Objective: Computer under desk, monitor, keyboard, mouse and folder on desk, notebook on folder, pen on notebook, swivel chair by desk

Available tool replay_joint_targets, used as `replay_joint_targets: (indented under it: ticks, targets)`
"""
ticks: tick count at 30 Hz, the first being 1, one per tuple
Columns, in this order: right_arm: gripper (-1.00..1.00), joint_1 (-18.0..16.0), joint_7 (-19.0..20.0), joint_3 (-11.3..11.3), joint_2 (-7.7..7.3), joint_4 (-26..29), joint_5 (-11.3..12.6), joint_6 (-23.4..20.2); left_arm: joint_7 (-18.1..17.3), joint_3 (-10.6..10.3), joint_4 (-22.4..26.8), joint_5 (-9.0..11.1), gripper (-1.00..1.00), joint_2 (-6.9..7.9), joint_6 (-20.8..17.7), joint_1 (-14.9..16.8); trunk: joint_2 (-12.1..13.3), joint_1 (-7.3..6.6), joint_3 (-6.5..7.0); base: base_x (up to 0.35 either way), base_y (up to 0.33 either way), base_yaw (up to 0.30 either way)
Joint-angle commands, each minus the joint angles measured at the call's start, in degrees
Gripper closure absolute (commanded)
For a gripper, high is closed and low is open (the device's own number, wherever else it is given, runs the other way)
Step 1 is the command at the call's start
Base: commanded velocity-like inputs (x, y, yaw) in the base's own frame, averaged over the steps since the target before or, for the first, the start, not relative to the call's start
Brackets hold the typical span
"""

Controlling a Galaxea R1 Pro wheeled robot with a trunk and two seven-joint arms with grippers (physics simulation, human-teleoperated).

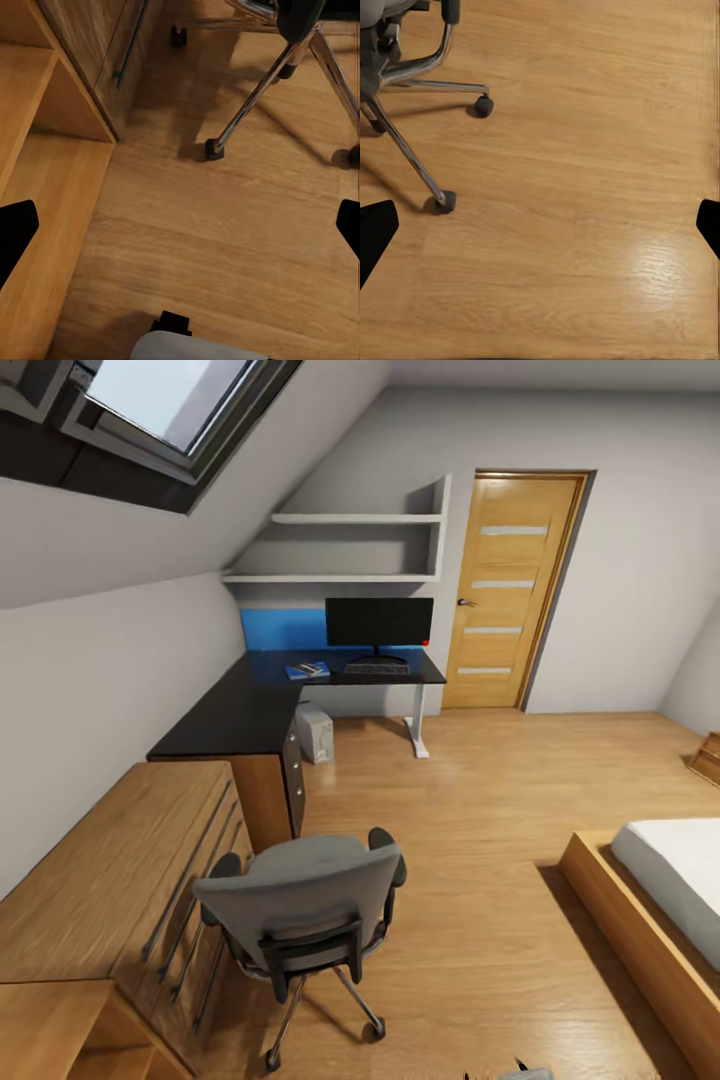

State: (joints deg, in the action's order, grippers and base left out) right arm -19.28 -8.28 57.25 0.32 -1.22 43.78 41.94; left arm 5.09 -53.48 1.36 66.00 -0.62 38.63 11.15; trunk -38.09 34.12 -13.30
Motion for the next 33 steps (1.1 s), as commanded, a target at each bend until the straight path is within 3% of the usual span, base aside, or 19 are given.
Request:
replay_joint_targets:
  ticks: [1, 12, 33]
  targets:
    - [-1.00, -0.1, -0.5, 0.5, 0.03, -0.1, -0.2, 0.1, 0.5, -0.5, 0.0, 0.0, -1.00, 0.00, 0.1, 0.0, -0.1, 0.01, -0.08, 0.000, 0.046, -0.300]
    - [-1.00, -0.1, -0.5, 0.5, 0.11, -0.1, -0.2, 0.1, 0.5, -0.5, 0.0, 0.0, -1.00, 0.00, 0.1, 0.0, -0.1, 0.01, -0.15, -0.095, 0.100, -0.228]
    - [-1.00, -0.1, -0.4, 0.5, 0.29, -0.1, -0.2, -6.2, 0.5, -0.5, 0.0, 0.0, -1.00, 0.00, 0.0, 0.0, -0.1, 0.01, -0.17, -0.108, 0.088, -0.014]
